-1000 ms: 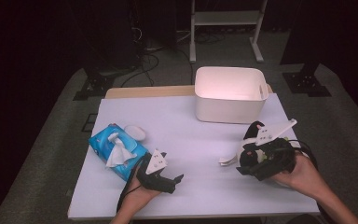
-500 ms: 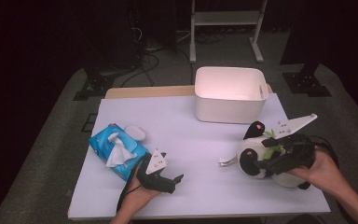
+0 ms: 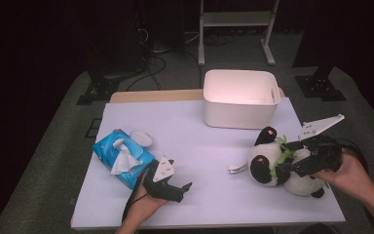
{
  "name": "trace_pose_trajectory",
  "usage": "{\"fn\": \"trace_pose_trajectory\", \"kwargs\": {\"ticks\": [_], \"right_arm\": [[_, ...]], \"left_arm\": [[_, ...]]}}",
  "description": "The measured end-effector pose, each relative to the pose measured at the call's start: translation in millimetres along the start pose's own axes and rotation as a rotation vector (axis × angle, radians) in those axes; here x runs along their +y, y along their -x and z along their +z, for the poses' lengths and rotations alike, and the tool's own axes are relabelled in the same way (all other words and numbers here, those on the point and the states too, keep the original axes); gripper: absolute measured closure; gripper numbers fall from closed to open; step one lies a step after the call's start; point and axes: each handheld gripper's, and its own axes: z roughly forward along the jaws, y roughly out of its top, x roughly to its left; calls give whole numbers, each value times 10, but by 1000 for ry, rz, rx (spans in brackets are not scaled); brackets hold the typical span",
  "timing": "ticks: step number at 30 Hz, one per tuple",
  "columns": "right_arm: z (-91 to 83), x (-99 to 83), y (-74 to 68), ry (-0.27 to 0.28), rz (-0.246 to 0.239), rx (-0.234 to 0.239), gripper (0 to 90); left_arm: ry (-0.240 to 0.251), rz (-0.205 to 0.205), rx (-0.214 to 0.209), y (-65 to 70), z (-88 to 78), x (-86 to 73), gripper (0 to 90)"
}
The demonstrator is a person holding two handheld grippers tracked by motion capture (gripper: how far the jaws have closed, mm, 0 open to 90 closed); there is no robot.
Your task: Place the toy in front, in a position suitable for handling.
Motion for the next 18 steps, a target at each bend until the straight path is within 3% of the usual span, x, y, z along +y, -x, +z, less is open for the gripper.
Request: {"fn": "trace_pose_trajectory", "kwargs": {"ticks": [18], "right_arm": [[-137, -107, 297, -21, 24, -41, 219]], "left_arm": [[-11, -4, -8, 14, 20, -2, 51]]}}
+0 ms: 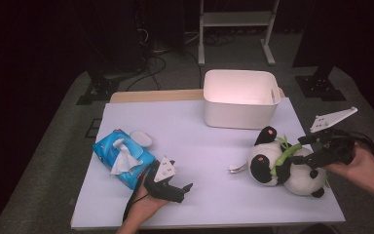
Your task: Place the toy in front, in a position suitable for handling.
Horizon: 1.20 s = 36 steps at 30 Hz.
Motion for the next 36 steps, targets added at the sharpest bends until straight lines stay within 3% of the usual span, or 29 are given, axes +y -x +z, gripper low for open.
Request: {"fn": "trace_pose_trajectory", "kwargs": {"ticks": [9, 14, 24, 27, 28, 29, 36], "right_arm": [[32, -53, 120, -13, 17, 8, 230], [79, -70, 142, -25, 10, 14, 293], [156, -85, 177, -26, 10, 44, 504], [135, -83, 174, -1, 10, 58, 626], [135, -83, 174, -1, 10, 58, 626], [122, -75, 158, 9, -4, 69, 697], [92, -31, 119, 38, -47, 90, 773]], "left_arm": [[-1, -5, -3, 4, 8, -3, 51], [-8, 1, -4, -2, 2, -3, 51], [-10, 2, -3, -5, 1, -5, 51], [-9, 1, -3, -6, 2, -6, 51], [-10, 2, -2, -5, 3, -6, 51], [-12, 1, -3, -2, 5, -4, 51], [-5, -5, -2, 2, 2, -5, 51]]}}
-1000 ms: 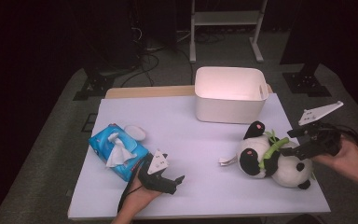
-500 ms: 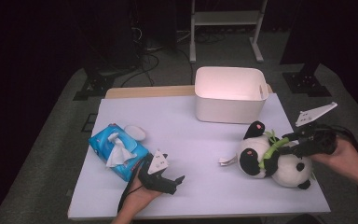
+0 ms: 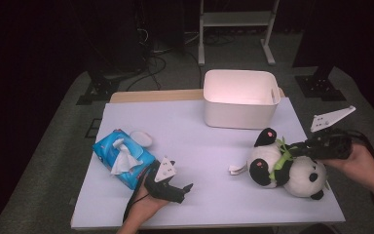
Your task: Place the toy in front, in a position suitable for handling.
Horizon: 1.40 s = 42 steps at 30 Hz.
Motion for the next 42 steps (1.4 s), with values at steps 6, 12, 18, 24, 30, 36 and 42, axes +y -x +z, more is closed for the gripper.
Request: {"fn": "trace_pose_trajectory", "kwargs": {"ticks": [6, 12, 18, 24, 30, 36, 42], "right_arm": [[-41, 99, -36, 26, -36, 31, 778], [-61, 240, -94, 59, -70, 54, 778], [-29, 397, -179, 67, -102, 69, 777], [21, 556, -329, 72, -145, 80, 777], [129, 732, -506, 75, -199, 102, 776], [306, 999, -682, 76, -251, 146, 775], [522, 1258, -851, 63, -287, 178, 775]], "left_arm": [[-6, 0, 1, -2, -7, 0, 51], [-3, -11, -3, 25, 13, 3, 51], [-8, -8, 0, 24, 5, 11, 51], [-5, -2, -2, 34, -22, 26, 51], [-23, 26, -20, 76, -68, 65, 52], [-44, 36, -30, 89, -193, 23, 52], [-57, 40, -24, 61, -342, -67, 52]]}}
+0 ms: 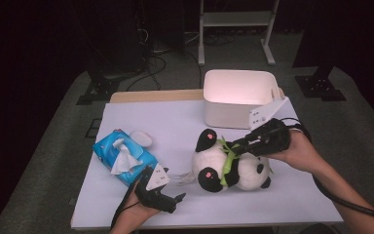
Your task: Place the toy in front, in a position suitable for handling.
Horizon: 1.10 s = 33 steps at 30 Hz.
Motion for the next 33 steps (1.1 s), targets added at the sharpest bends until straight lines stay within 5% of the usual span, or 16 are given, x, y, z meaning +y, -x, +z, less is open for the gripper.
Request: {"fn": "trace_pose_trajectory", "kwargs": {"ticks": [8, 14, 15, 21, 27, 33], "right_arm": [[426, 197, -56, -35, -9, 67, 771], [813, 134, -41, -72, 7, 120, 734], [794, 114, 2, -39, 40, 127, 662], [716, -38, 51, -20, 72, 120, 551], [552, -409, 72, 81, 134, 87, 441], [605, -590, 35, 65, 102, 41, 430]], "left_arm": [[-3, -8, 0, -26, -124, -95, 52], [-16, -15, -20, -40, -150, -144, 52], [-22, -9, -26, -40, -164, -148, 52], [-18, -2, -29, -52, -181, -129, 52], [-3, -12, -40, -99, -210, -74, 52], [8, 21, -51, -147, -280, 3, 52]]}}
